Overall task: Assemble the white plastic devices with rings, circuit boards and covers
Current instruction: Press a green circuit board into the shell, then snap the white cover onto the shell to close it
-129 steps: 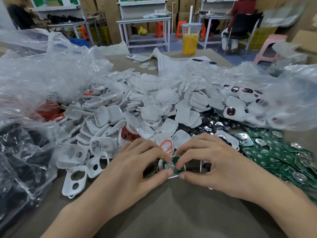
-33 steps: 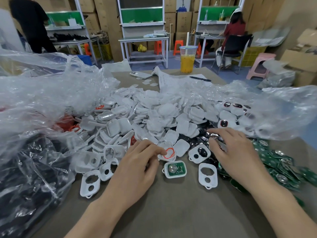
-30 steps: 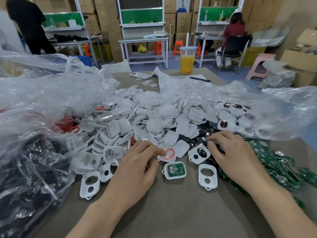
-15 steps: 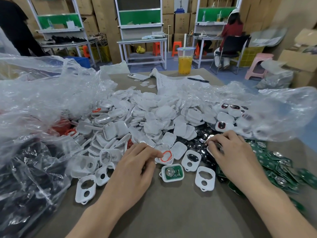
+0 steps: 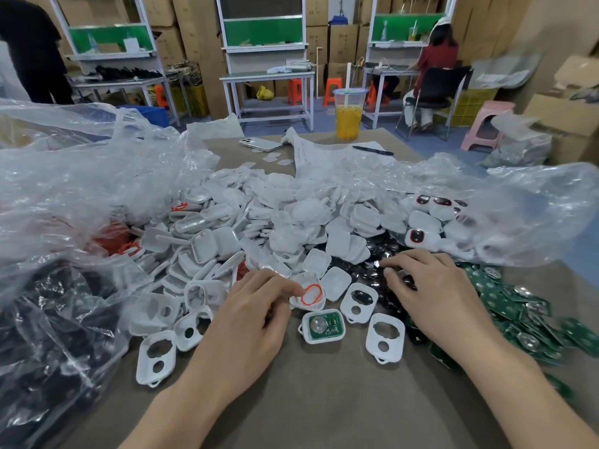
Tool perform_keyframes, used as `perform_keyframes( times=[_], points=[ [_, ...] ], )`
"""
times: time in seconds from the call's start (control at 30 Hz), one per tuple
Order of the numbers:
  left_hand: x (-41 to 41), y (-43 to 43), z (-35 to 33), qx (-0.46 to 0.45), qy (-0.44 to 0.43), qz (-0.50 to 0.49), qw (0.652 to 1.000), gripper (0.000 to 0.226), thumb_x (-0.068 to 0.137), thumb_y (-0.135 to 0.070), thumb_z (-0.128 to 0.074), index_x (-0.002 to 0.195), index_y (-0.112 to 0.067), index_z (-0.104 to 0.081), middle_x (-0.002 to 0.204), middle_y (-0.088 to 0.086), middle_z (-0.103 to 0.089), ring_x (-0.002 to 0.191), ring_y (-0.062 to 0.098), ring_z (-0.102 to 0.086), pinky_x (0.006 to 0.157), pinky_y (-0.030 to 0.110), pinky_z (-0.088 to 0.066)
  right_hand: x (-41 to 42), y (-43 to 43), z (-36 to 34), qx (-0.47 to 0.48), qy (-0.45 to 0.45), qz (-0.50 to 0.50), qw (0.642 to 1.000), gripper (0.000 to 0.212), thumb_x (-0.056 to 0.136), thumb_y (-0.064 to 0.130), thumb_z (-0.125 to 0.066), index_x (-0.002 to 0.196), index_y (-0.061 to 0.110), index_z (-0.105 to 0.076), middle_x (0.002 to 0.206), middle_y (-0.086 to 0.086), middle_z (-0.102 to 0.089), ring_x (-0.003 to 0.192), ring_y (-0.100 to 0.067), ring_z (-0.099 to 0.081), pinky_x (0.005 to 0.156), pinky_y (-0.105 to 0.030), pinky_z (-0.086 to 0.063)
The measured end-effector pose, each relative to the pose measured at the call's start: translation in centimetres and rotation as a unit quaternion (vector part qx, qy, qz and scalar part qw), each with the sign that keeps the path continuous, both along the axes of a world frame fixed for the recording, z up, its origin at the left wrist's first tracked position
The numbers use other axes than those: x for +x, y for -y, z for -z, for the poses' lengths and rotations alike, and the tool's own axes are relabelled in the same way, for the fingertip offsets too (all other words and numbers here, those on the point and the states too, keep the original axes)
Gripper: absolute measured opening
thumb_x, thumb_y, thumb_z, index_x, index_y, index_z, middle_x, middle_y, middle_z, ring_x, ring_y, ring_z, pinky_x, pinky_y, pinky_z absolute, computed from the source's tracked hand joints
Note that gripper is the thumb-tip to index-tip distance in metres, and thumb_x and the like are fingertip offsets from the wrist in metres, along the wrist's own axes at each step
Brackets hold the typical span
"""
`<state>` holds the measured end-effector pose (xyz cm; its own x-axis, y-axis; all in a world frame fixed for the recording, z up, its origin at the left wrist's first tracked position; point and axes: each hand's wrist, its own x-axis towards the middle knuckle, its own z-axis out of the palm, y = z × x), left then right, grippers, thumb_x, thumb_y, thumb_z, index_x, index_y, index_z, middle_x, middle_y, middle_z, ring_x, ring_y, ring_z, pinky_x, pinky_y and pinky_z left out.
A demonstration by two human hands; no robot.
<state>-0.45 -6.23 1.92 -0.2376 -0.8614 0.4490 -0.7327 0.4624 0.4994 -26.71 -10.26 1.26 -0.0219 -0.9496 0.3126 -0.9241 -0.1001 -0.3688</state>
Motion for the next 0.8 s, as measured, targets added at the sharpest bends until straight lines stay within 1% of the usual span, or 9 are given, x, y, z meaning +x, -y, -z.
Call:
perform_keyframes(
  times=[0.17, 0.27, 0.33, 0.43, 0.47, 0.5, 0.63, 0.7, 0.8],
  points=[
    [0.0, 0.3, 0.2, 0.004, 0.004, -0.012, 1.0, 0.025, 0.097, -0.007, -0.054, 0.102, -0.027, -0.069, 0.101, -0.021, -0.059, 0.102, 0.003, -0.053, 0.084, 0.011, -0.038, -0.2, 0.1, 0.1, -0.012, 0.001, 0.006, 1.0, 0.024, 0.101, 0.038, -0.049, 0.113, 0.033, -0.069, 0.115, 0.012, -0.064, 0.111, -0.017, -0.046, 0.097, -0.038, -0.039],
    [0.1, 0.5, 0.3, 0.001, 0.008, -0.014, 1.0, 0.025, 0.097, -0.008, -0.054, 0.103, -0.027, -0.069, 0.101, -0.021, -0.058, 0.102, 0.007, -0.054, 0.084, 0.014, -0.04, 0.2, -0.3, -0.7, -0.038, 0.022, -0.021, 0.999, 0.029, 0.098, 0.051, -0.045, 0.111, 0.039, -0.067, 0.111, 0.019, -0.064, 0.108, -0.014, -0.05, 0.101, -0.037, -0.037],
    [0.1, 0.6, 0.5, 0.0, 0.005, -0.015, 1.0, 0.025, 0.097, -0.008, -0.054, 0.103, -0.027, -0.068, 0.101, -0.021, -0.058, 0.103, 0.008, -0.053, 0.084, 0.018, -0.042, 0.5, -0.5, -1.1, -0.058, 0.041, -0.057, 0.996, 0.03, 0.095, 0.055, -0.044, 0.103, 0.04, -0.068, 0.107, 0.023, -0.063, 0.106, -0.011, -0.051, 0.102, -0.038, -0.036],
    [0.1, 0.5, 0.6, 0.0, -0.001, -0.014, 1.0, 0.024, 0.097, -0.01, -0.053, 0.104, -0.028, -0.068, 0.101, -0.022, -0.058, 0.104, 0.008, -0.054, 0.082, 0.023, -0.045, 0.9, -1.0, -1.0, -0.036, 0.014, -0.096, 0.995, 0.037, 0.09, 0.069, -0.038, 0.087, 0.041, -0.062, 0.101, 0.026, -0.058, 0.106, -0.006, -0.043, 0.103, -0.029, -0.029],
    [0.1, 0.6, 0.6, -0.001, -0.002, -0.014, 1.0, 0.024, 0.097, -0.01, -0.053, 0.104, -0.028, -0.068, 0.102, -0.022, -0.058, 0.104, 0.009, -0.054, 0.082, 0.023, -0.046, 1.1, -1.0, -0.8, -0.031, 0.002, -0.102, 0.994, 0.038, 0.089, 0.072, -0.036, 0.086, 0.042, -0.059, 0.101, 0.026, -0.056, 0.106, -0.005, -0.041, 0.103, -0.027, -0.027],
    [0.2, 0.6, 0.6, -0.001, -0.003, -0.014, 1.0, 0.024, 0.097, -0.01, -0.054, 0.104, -0.028, -0.068, 0.102, -0.022, -0.058, 0.105, 0.009, -0.054, 0.082, 0.023, -0.046, 1.2, -1.1, -0.7, -0.03, -0.005, -0.103, 0.994, 0.037, 0.09, 0.072, -0.035, 0.088, 0.042, -0.057, 0.102, 0.025, -0.056, 0.107, -0.005, -0.041, 0.103, -0.026, -0.026],
    [0.1, 0.5, 0.6, -0.001, 0.0, -0.015, 1.0, 0.025, 0.097, -0.008, -0.055, 0.104, -0.029, -0.067, 0.102, -0.023, -0.058, 0.105, 0.007, -0.053, 0.081, 0.019, -0.043, 1.9, -0.4, -1.2, -0.036, 0.011, -0.086, 0.996, 0.036, 0.092, 0.055, -0.042, 0.108, 0.033, -0.066, 0.11, 0.018, -0.063, 0.113, -0.016, -0.05, 0.104, -0.033, -0.032],
    [0.2, 0.5, 0.5, -0.001, 0.001, -0.015, 1.0, 0.025, 0.097, -0.008, -0.055, 0.103, -0.029, -0.067, 0.102, -0.023, -0.058, 0.105, 0.005, -0.053, 0.082, 0.018, -0.042, 2.8, 0.5, -1.8, -0.023, 0.008, -0.085, 0.996, 0.04, 0.092, 0.056, -0.039, 0.108, 0.034, -0.068, 0.111, 0.017, -0.064, 0.11, -0.015, -0.049, 0.103, -0.035, -0.035],
    [0.3, 0.6, 0.5, 0.001, 0.005, -0.012, 1.0, 0.025, 0.097, -0.009, -0.055, 0.103, -0.03, -0.067, 0.102, -0.024, -0.058, 0.104, 0.005, -0.053, 0.081, 0.018, -0.042, 4.2, 2.1, -2.6, 0.023, -0.021, -0.084, 0.996, 0.046, 0.09, 0.068, -0.036, 0.109, 0.038, -0.066, 0.111, 0.016, -0.062, 0.112, -0.013, -0.045, 0.103, -0.036, -0.034]
  ],
)
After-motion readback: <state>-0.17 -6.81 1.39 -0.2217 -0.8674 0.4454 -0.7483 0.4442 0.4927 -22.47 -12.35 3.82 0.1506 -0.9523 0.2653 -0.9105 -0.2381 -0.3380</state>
